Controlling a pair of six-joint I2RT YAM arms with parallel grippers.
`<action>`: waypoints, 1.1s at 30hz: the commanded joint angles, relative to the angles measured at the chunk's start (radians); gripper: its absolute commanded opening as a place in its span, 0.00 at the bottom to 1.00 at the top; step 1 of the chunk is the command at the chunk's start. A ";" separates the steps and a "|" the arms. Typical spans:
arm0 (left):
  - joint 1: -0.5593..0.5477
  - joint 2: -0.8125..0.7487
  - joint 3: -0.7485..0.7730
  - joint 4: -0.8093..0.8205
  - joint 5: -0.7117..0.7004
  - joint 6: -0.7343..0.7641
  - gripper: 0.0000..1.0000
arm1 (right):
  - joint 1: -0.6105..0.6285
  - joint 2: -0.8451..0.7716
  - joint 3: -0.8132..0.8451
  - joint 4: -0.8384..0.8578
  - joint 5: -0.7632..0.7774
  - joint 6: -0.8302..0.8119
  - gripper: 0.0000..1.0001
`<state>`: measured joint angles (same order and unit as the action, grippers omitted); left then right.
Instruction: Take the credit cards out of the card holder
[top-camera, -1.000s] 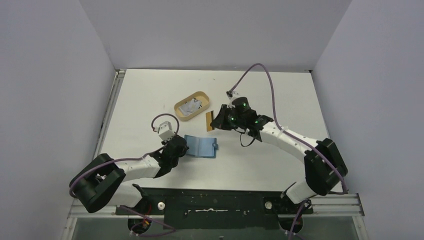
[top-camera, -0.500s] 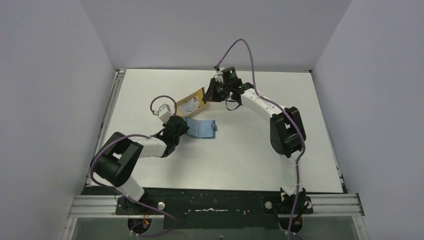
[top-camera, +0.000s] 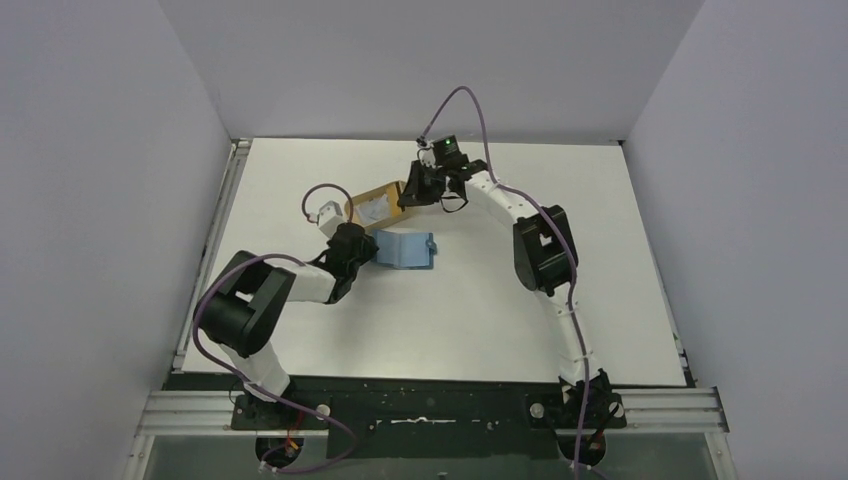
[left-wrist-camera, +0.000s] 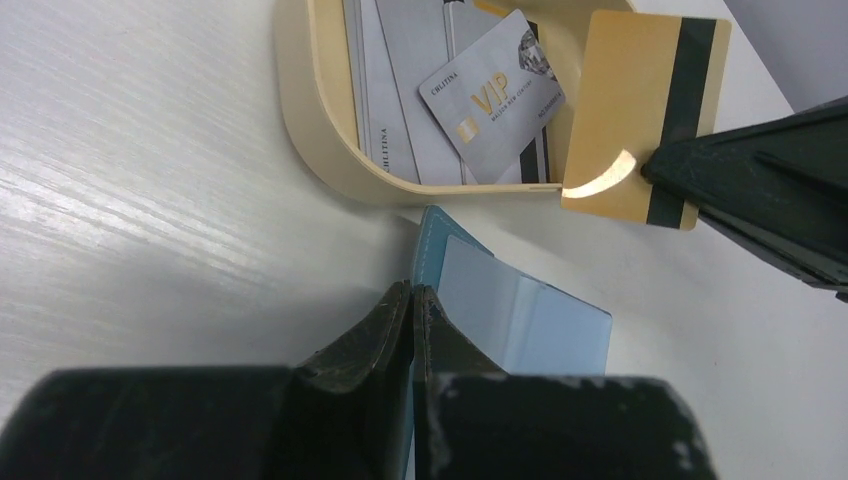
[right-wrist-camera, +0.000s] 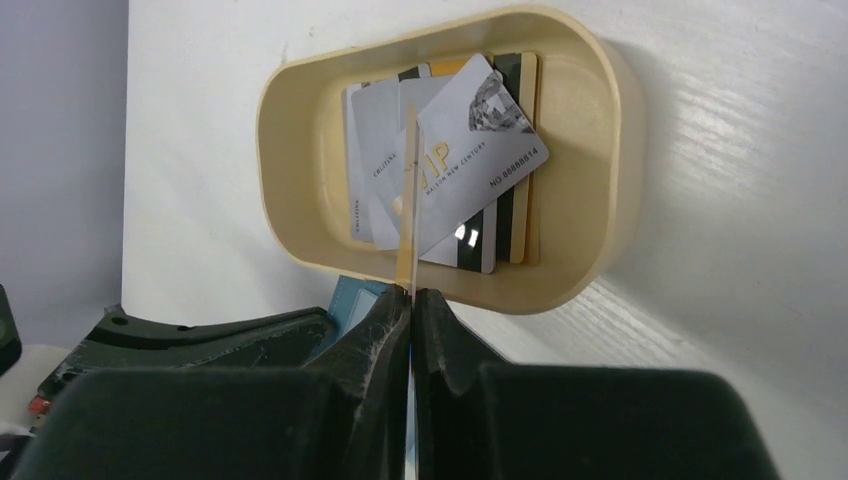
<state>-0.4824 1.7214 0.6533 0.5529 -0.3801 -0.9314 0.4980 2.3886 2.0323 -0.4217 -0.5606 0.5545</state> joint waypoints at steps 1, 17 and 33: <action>0.005 0.016 0.027 0.077 0.025 -0.003 0.00 | -0.006 0.029 0.093 0.009 -0.008 -0.021 0.00; 0.009 -0.014 0.024 0.045 0.031 0.005 0.00 | -0.052 0.123 0.274 0.052 0.024 0.020 0.00; 0.043 -0.063 -0.006 -0.028 0.064 0.014 0.00 | -0.004 0.183 0.370 -0.100 0.200 -0.273 0.00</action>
<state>-0.4515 1.7054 0.6506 0.5182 -0.3347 -0.9302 0.4637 2.5664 2.3734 -0.5034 -0.4400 0.4023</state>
